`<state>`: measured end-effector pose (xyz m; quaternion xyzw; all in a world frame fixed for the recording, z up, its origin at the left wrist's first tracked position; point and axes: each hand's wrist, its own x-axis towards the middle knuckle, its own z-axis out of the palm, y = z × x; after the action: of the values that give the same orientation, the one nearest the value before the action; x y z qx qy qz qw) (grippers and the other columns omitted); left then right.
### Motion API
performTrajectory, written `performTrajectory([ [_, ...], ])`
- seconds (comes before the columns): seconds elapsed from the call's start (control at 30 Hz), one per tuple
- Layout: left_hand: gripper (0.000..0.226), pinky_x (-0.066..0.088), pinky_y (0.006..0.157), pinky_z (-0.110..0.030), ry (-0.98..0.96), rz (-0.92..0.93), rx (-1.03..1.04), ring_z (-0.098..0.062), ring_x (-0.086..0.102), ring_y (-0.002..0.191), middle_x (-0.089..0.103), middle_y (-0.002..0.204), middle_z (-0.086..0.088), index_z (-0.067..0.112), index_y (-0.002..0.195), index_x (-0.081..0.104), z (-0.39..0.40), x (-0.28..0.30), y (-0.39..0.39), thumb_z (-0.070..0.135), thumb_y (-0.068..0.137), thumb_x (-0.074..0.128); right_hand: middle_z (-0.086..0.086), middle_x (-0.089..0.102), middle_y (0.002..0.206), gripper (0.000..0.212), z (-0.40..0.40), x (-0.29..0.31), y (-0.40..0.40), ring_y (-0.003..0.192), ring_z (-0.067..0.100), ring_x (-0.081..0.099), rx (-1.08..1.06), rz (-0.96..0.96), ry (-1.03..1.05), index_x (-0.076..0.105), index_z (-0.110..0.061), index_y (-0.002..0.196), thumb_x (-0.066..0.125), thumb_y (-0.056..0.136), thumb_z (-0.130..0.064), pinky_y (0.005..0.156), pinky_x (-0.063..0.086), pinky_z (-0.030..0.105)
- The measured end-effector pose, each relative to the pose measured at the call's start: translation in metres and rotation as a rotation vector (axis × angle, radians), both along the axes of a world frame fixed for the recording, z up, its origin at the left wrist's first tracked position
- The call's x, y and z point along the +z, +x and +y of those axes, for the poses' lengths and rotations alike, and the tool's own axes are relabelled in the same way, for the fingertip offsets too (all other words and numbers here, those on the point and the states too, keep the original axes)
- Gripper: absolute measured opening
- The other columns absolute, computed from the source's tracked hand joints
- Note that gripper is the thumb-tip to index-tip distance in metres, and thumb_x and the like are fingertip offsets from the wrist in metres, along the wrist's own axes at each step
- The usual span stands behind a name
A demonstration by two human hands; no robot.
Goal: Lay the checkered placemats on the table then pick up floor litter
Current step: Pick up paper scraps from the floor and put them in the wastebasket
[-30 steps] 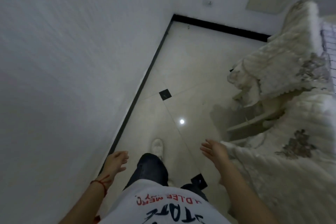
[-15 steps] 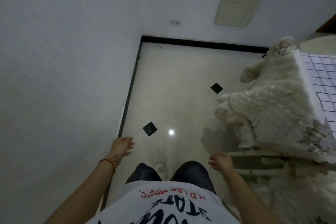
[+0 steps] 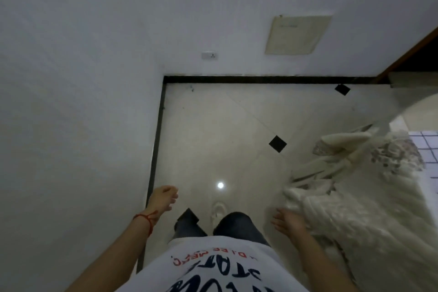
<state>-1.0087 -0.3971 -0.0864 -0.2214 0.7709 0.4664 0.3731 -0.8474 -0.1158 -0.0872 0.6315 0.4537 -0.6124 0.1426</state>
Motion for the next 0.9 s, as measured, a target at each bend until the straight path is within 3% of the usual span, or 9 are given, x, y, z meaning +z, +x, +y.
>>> performTrajectory([
  [0.07,0.015,0.042,0.065,-0.025,-0.013,-0.006,-0.011,-0.023,0.053,0.082,0.057,0.088,-0.012,0.012,0.079,0.055,0.007,0.002,-0.029,0.016,0.092,0.049,0.032,0.054,0.121,0.039,0.018,0.003,-0.047,0.104,0.046,0.054,0.002,0.022,0.025,0.039,0.017,0.127,0.037,0.096,-0.007,0.094,0.043,0.041],
  [0.13,0.012,0.043,0.063,-0.025,-0.036,-0.021,-0.007,-0.019,0.053,0.075,0.057,0.088,-0.011,0.009,0.086,0.056,0.013,0.000,-0.057,0.017,0.092,0.050,0.036,0.050,0.125,0.041,0.035,0.010,-0.090,0.103,0.050,0.054,0.014,0.037,0.025,0.039,0.016,0.129,0.040,0.095,-0.007,0.092,0.045,0.047],
  [0.23,0.016,0.044,0.061,-0.026,-0.069,-0.043,-0.043,-0.020,0.053,0.077,0.059,0.090,-0.012,0.004,0.098,0.055,0.029,-0.007,-0.105,0.018,0.092,0.050,0.019,0.062,0.095,0.035,0.063,0.005,-0.144,0.071,0.026,0.060,0.004,0.068,0.052,0.052,0.008,0.120,0.050,0.092,-0.012,0.064,0.050,0.031],
  [0.3,0.018,0.045,0.063,-0.026,-0.086,-0.051,-0.085,-0.024,0.053,0.082,0.059,0.094,-0.014,0.002,0.100,0.056,0.046,-0.012,-0.143,0.018,0.092,0.050,0.010,0.061,0.082,0.030,0.081,0.002,-0.175,0.068,0.021,0.059,-0.038,0.086,0.062,0.055,0.005,0.114,0.052,0.091,-0.013,0.062,0.049,0.028],
  [0.5,0.020,0.042,0.080,-0.035,-0.096,-0.037,-0.263,-0.027,0.052,0.091,0.057,0.098,-0.015,0.002,0.105,0.055,0.137,-0.017,-0.288,0.016,0.093,0.048,0.025,0.057,0.109,0.033,0.130,-0.012,-0.235,0.079,0.031,0.059,-0.277,0.048,0.048,0.050,0.008,0.121,0.048,0.093,-0.009,0.065,0.047,0.031],
  [0.6,0.019,0.043,0.076,-0.031,-0.073,-0.002,-0.417,-0.026,0.052,0.090,0.057,0.098,-0.015,0.003,0.104,0.056,0.203,-0.009,-0.357,0.017,0.093,0.048,0.030,0.055,0.120,0.033,0.147,-0.011,-0.255,0.099,0.040,0.058,-0.387,0.003,0.045,0.048,0.009,0.121,0.045,0.094,-0.009,0.075,0.047,0.036],
  [0.73,0.025,0.044,0.065,-0.025,-0.022,0.029,-0.627,-0.024,0.053,0.091,0.058,0.101,-0.013,0.003,0.108,0.057,0.301,-0.003,-0.424,0.020,0.092,0.049,0.022,0.055,0.101,0.034,0.170,-0.012,-0.271,0.086,0.034,0.057,-0.527,-0.016,0.060,0.050,0.011,0.121,0.045,0.093,-0.009,0.064,0.045,0.031],
  [0.83,0.026,0.045,0.065,-0.025,0.021,0.045,-0.734,-0.024,0.053,0.092,0.058,0.100,-0.013,0.002,0.110,0.057,0.380,0.000,-0.453,0.020,0.092,0.050,0.033,0.056,0.113,0.024,0.186,-0.015,-0.271,0.096,0.039,0.056,-0.648,-0.048,0.051,0.056,0.010,0.106,0.046,0.093,-0.007,0.064,0.044,0.029],
  [0.9,0.022,0.044,0.065,-0.024,0.045,0.048,-0.794,-0.024,0.054,0.092,0.059,0.100,-0.013,0.005,0.106,0.057,0.431,0.000,-0.463,0.020,0.092,0.050,0.033,0.053,0.123,0.017,0.197,-0.019,-0.270,0.092,0.036,0.055,-0.721,-0.059,0.031,0.056,0.005,0.099,0.046,0.093,-0.008,0.066,0.044,0.030],
])
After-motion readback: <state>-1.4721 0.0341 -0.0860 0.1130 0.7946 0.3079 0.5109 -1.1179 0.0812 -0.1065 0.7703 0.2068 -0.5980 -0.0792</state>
